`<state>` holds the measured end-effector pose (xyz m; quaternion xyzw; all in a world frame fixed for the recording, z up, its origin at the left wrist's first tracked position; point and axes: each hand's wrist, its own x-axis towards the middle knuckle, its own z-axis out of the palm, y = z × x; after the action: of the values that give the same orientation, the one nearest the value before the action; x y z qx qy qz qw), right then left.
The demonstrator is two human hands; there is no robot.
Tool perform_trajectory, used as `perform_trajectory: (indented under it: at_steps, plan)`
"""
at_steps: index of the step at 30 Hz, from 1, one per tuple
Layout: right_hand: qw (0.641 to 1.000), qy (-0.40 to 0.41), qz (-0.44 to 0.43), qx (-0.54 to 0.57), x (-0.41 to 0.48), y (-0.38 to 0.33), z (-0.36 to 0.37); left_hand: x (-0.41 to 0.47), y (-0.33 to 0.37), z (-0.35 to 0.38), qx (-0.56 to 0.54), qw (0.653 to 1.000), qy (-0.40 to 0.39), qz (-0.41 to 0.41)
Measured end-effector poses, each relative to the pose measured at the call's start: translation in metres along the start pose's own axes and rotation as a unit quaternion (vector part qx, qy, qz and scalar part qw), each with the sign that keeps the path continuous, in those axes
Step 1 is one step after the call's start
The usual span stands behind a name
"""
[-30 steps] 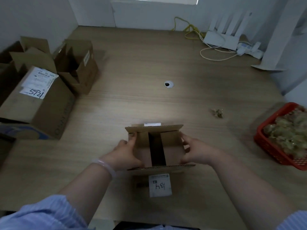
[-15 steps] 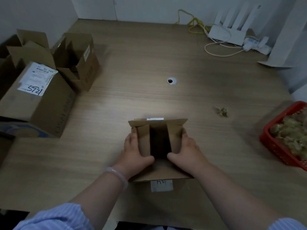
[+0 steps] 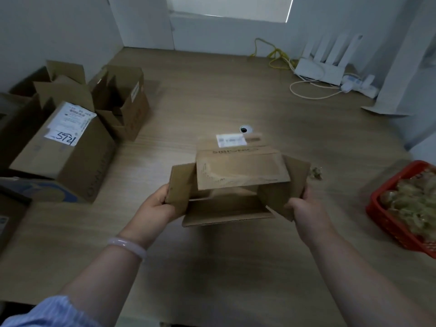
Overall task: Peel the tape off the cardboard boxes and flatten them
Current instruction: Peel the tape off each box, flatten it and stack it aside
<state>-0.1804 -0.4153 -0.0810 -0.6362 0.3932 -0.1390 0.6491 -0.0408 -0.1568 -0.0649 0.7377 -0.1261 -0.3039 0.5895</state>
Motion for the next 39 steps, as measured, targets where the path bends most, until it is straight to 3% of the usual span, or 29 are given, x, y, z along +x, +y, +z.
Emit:
perform_trajectory:
  at_steps: [4, 6, 8, 12, 17, 22, 25, 28, 32, 34, 39]
  plan:
    - [0.974, -0.022, 0.050, 0.218, -0.003, 0.006, -0.009, -0.004, -0.014, -0.013, 0.099, 0.993, -0.017, 0.058]
    - [0.967, -0.030, 0.092, 0.235, -0.003, 0.012, -0.015, -0.003, -0.026, -0.021, 0.165, 0.980, -0.044, 0.105]
    - [0.970, -0.038, 0.142, 0.193, -0.001, 0.020, -0.018, 0.000, -0.040, -0.029, 0.261, 0.949, -0.078, 0.158]
    - [0.981, -0.062, 0.179, 0.032, 0.005, 0.051, -0.018, 0.003, -0.067, -0.032, 0.480, 0.839, -0.129, 0.221]
    - [0.973, 0.011, 0.167, -0.162, 0.010, 0.099, -0.017, -0.007, -0.108, -0.015, 0.573, 0.776, -0.202, 0.172]
    - [0.960, 0.057, 0.119, -0.248, 0.009, 0.119, -0.012, -0.005, -0.131, 0.006, 0.551, 0.817, -0.137, 0.106]
    - [0.943, 0.061, 0.053, -0.322, 0.011, 0.119, -0.007, 0.006, -0.136, 0.024, 0.599, 0.791, -0.090, 0.091]
    - [0.891, 0.067, -0.010, -0.449, 0.012, 0.121, -0.002, 0.017, -0.133, 0.044, 0.637, 0.767, -0.039, 0.071]
    - [0.807, -0.010, -0.105, -0.581, 0.011, 0.128, 0.015, 0.031, -0.145, 0.058, 0.645, 0.755, -0.031, 0.111]
    - [0.793, -0.024, -0.148, -0.591, 0.009, 0.138, 0.021, 0.033, -0.154, 0.058, 0.632, 0.764, -0.029, 0.128]
    - [0.743, -0.043, -0.149, -0.651, 0.009, 0.153, 0.023, 0.033, -0.166, 0.058, 0.620, 0.772, 0.006, 0.142]
